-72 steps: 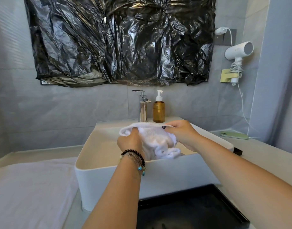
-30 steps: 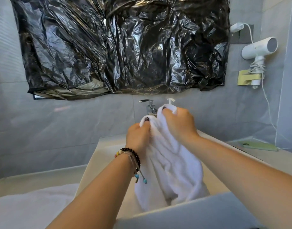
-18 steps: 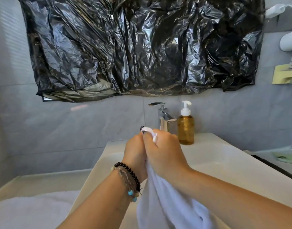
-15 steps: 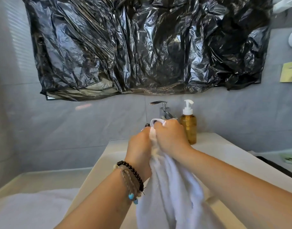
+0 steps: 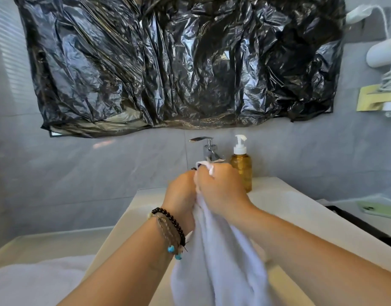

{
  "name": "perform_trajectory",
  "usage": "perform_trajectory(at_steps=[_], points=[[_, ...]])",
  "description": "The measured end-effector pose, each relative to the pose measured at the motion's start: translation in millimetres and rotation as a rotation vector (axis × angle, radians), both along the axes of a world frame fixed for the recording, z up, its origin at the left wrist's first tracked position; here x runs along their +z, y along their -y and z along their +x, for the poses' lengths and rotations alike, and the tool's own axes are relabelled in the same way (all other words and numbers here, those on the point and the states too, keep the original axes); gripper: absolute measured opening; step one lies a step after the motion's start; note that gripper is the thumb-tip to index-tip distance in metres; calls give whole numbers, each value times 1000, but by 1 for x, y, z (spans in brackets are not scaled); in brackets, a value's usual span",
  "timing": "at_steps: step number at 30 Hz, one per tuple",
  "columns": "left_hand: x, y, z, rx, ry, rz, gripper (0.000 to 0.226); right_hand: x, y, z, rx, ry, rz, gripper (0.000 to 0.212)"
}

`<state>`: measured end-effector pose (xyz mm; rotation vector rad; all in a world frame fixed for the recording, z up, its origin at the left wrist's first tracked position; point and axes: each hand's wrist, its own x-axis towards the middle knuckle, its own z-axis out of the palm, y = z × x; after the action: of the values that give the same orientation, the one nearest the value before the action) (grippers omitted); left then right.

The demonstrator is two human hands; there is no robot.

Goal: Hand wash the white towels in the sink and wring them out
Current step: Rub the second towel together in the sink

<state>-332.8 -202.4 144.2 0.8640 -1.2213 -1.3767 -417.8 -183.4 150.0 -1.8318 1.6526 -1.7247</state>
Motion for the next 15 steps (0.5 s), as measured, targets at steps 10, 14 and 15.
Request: perform_trajectory(at_steps=[10,14,15], points=[[3,22,17,87,14,-101,24,-2,33,-54,236,200,121,18],[6,22,32,66,150,-295,41,-11,37,-82,255,288,168,27],[4,21,33,59,181,-304,42,-11,38,-83,198,296,148,36]])
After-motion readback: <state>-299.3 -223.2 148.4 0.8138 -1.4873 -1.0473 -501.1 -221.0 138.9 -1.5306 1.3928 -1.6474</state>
